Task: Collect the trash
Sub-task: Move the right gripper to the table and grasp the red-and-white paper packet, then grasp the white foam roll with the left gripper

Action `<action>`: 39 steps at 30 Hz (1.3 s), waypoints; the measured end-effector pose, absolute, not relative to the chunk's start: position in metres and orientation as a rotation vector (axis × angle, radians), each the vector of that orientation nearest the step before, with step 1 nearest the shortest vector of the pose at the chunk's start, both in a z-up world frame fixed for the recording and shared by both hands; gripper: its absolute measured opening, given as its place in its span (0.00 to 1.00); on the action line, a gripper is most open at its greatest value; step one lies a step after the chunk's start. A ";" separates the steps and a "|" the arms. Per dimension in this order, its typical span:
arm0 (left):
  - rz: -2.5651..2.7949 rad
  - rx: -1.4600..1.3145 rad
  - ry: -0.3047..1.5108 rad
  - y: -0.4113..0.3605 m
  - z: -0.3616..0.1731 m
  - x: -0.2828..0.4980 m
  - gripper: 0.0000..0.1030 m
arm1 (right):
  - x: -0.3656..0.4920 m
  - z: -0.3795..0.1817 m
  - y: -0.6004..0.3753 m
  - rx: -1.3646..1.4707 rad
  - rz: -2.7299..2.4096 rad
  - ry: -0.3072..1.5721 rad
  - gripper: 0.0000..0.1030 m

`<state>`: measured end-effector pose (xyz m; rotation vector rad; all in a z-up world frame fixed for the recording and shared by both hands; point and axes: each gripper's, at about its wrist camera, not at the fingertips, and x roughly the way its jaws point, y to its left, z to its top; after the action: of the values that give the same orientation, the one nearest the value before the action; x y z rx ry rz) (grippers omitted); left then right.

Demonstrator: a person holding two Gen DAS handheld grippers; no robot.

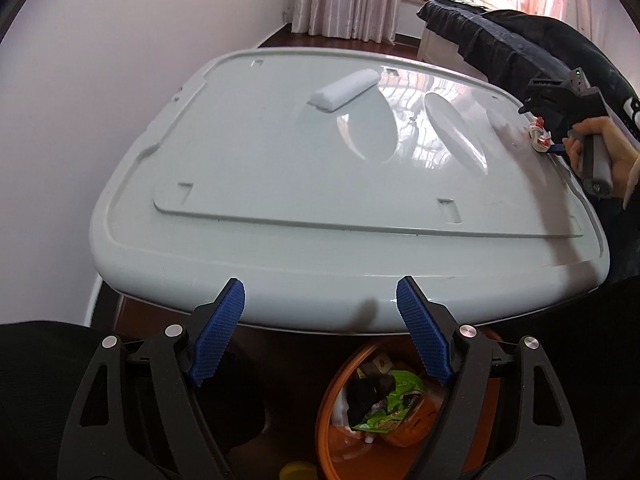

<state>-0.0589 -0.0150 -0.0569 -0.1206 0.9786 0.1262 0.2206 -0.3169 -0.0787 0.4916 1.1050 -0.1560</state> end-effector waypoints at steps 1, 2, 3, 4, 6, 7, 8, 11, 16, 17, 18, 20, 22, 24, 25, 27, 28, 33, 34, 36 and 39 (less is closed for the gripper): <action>0.130 -0.125 0.981 -0.014 -0.058 -0.060 0.75 | 0.222 -0.079 -0.307 0.401 -0.178 1.117 0.73; 0.133 -0.129 0.981 -0.013 -0.058 -0.060 0.74 | 0.221 -0.080 -0.301 0.349 -0.179 1.118 0.68; 0.136 -0.132 0.980 -0.013 -0.058 -0.061 0.74 | 0.220 -0.080 -0.298 0.318 -0.181 1.114 0.54; 0.140 -0.132 0.979 -0.012 -0.058 -0.061 0.74 | 0.217 -0.081 -0.296 0.307 -0.175 1.107 0.48; 0.147 -0.127 0.974 -0.013 -0.057 -0.063 0.74 | 0.213 -0.079 -0.306 0.332 -0.170 1.096 0.38; 0.147 -0.125 0.972 -0.014 -0.056 -0.063 0.74 | 0.211 -0.079 -0.313 0.358 -0.167 1.094 0.29; 0.145 -0.124 0.971 -0.015 -0.056 -0.064 0.75 | 0.210 -0.080 -0.322 0.405 -0.143 1.094 0.29; 0.124 -0.130 0.983 -0.017 -0.053 -0.062 0.74 | 0.199 -0.071 -0.333 0.489 -0.086 1.075 0.29; 0.104 -0.130 0.967 -0.011 -0.031 -0.035 0.74 | 0.158 -0.030 -0.312 0.585 0.134 0.991 0.30; 0.095 -0.128 0.965 -0.009 -0.028 -0.027 0.74 | 0.148 -0.024 -0.305 0.596 0.179 0.975 0.30; 0.074 -0.114 0.965 -0.008 -0.023 -0.012 0.74 | 0.135 -0.019 -0.296 0.596 0.226 0.957 0.30; 0.042 -0.082 0.954 -0.004 -0.018 0.014 0.75 | 0.119 -0.016 -0.281 0.584 0.277 0.946 0.30; 0.018 -0.046 0.952 0.003 -0.018 0.047 0.75 | 0.107 -0.018 -0.267 0.561 0.312 0.952 0.30; -0.037 -0.049 0.981 0.013 -0.026 0.085 0.75 | 0.114 -0.022 -0.256 0.553 0.333 0.972 0.30; -0.049 -0.060 0.997 0.018 -0.030 0.100 0.75 | 0.116 -0.023 -0.254 0.551 0.345 0.980 0.30; -0.113 -0.068 1.041 0.024 -0.042 0.133 0.75 | 0.116 -0.020 -0.256 0.530 0.336 0.975 0.31; -0.121 -0.056 1.044 0.026 -0.047 0.145 0.75 | 0.118 -0.020 -0.258 0.528 0.328 0.973 0.31; -0.171 0.025 1.042 0.022 -0.064 0.189 0.74 | 0.115 -0.016 -0.265 0.560 0.315 0.967 0.31; -0.182 0.047 1.038 0.020 -0.067 0.195 0.75 | 0.114 -0.016 -0.264 0.560 0.315 0.968 0.31; -0.202 0.103 1.026 0.015 -0.071 0.204 0.75 | 0.119 -0.018 -0.263 0.556 0.318 0.972 0.31; -0.240 0.175 1.018 0.007 -0.079 0.211 0.68 | 0.111 -0.012 -0.256 0.543 0.326 0.976 0.32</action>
<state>0.2108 0.0074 -0.0795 0.1747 1.0180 -0.2403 0.1114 -0.2563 -0.0124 0.5426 0.9762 0.3260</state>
